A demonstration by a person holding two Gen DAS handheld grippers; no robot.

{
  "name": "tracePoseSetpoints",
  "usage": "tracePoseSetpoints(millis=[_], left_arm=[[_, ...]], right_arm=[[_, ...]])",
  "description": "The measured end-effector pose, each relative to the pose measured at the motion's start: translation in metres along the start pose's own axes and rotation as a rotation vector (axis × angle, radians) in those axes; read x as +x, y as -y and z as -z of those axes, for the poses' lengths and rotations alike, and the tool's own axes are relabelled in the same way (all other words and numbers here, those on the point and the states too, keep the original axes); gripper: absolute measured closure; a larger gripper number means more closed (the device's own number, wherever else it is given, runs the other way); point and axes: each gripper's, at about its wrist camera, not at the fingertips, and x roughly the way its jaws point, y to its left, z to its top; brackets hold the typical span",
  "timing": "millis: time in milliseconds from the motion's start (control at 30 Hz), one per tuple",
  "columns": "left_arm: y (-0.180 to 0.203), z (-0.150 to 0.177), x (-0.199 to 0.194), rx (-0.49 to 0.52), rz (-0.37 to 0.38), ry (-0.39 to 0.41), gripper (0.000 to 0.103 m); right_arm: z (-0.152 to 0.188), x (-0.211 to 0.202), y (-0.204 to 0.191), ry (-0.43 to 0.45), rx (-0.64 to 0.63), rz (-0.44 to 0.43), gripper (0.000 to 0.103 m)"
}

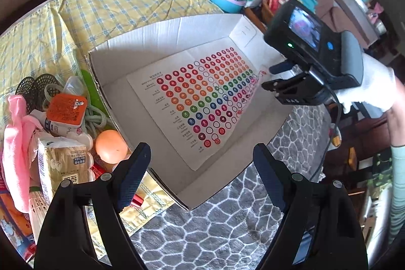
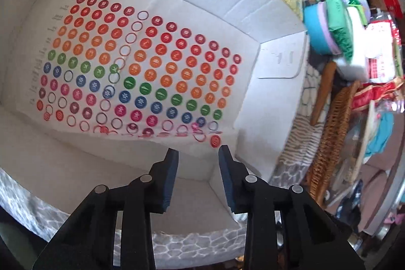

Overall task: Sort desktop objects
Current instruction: 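Move the right gripper back over the cluttered cloth, then grasp the red biscuit tin with the right gripper and lift it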

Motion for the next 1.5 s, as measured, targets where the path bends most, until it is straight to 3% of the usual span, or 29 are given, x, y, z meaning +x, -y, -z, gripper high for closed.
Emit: tracePoseSetpoints(millis=[167,233,333,400,500,700,800,933,1100,1267,1433,1500], left_arm=[[-0.006,0.007,-0.018,-0.014,0.003,0.023,0.022],[-0.012,0.018,-0.040,-0.022,-0.011,0.073,0.022],[-0.028,0.045,-0.079,-0.053,-0.058,0.174,0.000],[-0.044,0.066,-0.103,-0.089,-0.111,0.236,0.000],[-0.082,0.106,-0.134,-0.192,-0.232,0.311,0.000],[-0.178,0.183,-0.162,-0.489,-0.235,0.400,0.000],[-0.204,0.205,-0.161,-0.556,-0.243,0.414,0.000],[-0.207,0.213,-0.149,-0.513,-0.285,0.405,0.000],[-0.199,0.209,-0.133,-0.479,-0.305,0.418,0.000],[-0.201,0.200,-0.121,-0.457,-0.313,0.432,0.000],[-0.231,0.209,-0.111,-0.587,-0.184,0.418,0.000],[-0.235,0.210,-0.109,-0.597,-0.167,0.412,0.000]], right_arm=[[0.014,-0.029,-0.003,0.055,0.004,-0.011,0.066],[0.021,-0.056,-0.003,0.156,0.046,-0.053,0.064],[0.035,-0.099,-0.014,0.341,0.108,-0.172,0.059],[0.043,-0.131,-0.027,0.478,0.140,-0.261,0.052],[0.052,-0.166,-0.056,0.608,0.171,-0.353,0.048],[0.027,-0.212,-0.133,0.753,0.185,-0.563,0.041],[-0.004,-0.224,-0.181,0.758,0.149,-0.585,0.041],[-0.052,-0.226,-0.226,0.724,0.147,-0.634,0.041],[-0.130,-0.220,-0.266,0.612,0.172,-0.601,0.036],[-0.186,-0.206,-0.287,0.516,0.184,-0.557,0.036],[-0.218,-0.186,-0.311,0.430,0.157,-0.524,0.033],[-0.225,-0.178,-0.317,0.410,0.141,-0.523,0.028]])
